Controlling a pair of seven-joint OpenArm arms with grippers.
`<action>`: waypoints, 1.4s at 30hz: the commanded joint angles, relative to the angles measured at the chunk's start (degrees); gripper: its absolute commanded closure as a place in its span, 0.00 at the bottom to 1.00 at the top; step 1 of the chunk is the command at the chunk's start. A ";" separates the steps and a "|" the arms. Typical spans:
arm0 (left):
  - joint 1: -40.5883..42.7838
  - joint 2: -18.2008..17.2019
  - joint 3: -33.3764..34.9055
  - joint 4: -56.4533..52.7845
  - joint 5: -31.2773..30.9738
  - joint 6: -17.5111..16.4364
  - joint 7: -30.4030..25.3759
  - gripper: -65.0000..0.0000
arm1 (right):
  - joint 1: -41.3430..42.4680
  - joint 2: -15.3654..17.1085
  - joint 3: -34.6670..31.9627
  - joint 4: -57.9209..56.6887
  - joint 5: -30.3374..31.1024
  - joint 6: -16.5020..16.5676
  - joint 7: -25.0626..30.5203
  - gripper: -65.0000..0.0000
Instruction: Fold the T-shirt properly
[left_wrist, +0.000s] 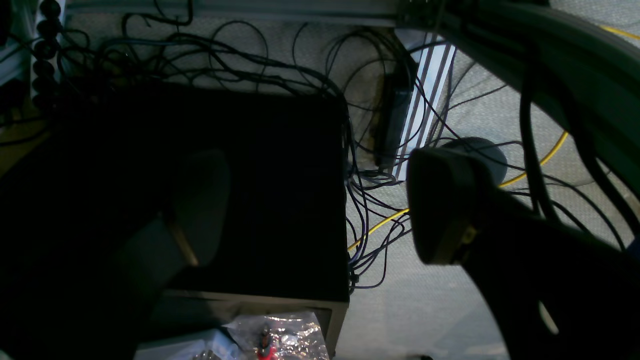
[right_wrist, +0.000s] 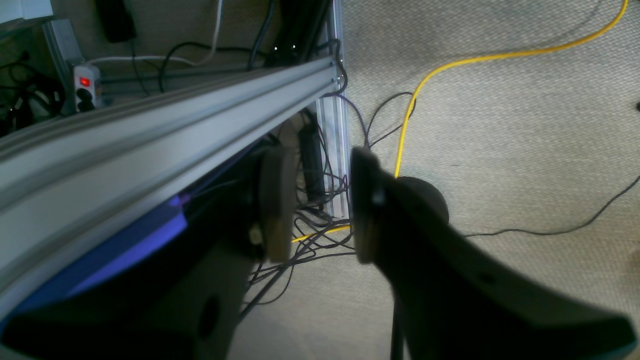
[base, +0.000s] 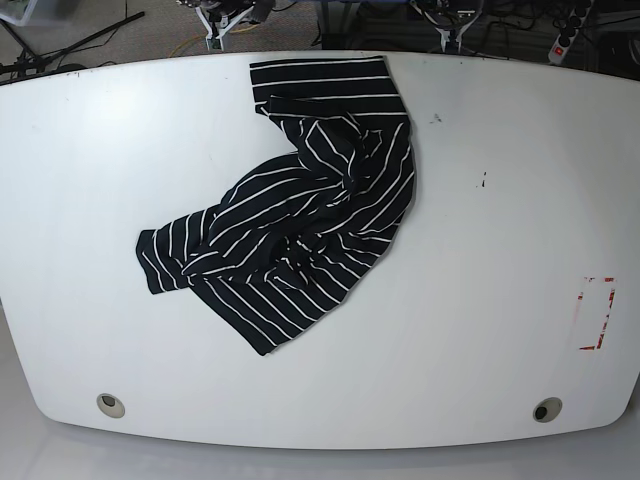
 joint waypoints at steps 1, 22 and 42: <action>0.42 -1.11 0.52 0.52 -0.22 -3.11 -2.01 0.21 | -0.43 0.28 -0.03 0.57 -0.04 0.10 0.66 0.71; 2.61 -0.55 -0.08 1.39 -0.34 0.26 -0.39 0.21 | -0.59 0.06 -0.05 0.54 0.34 -0.02 0.65 0.71; 25.55 -0.20 -0.17 39.63 -0.34 0.26 0.84 0.21 | -18.00 -3.63 -0.05 32.98 0.60 0.51 -7.09 0.71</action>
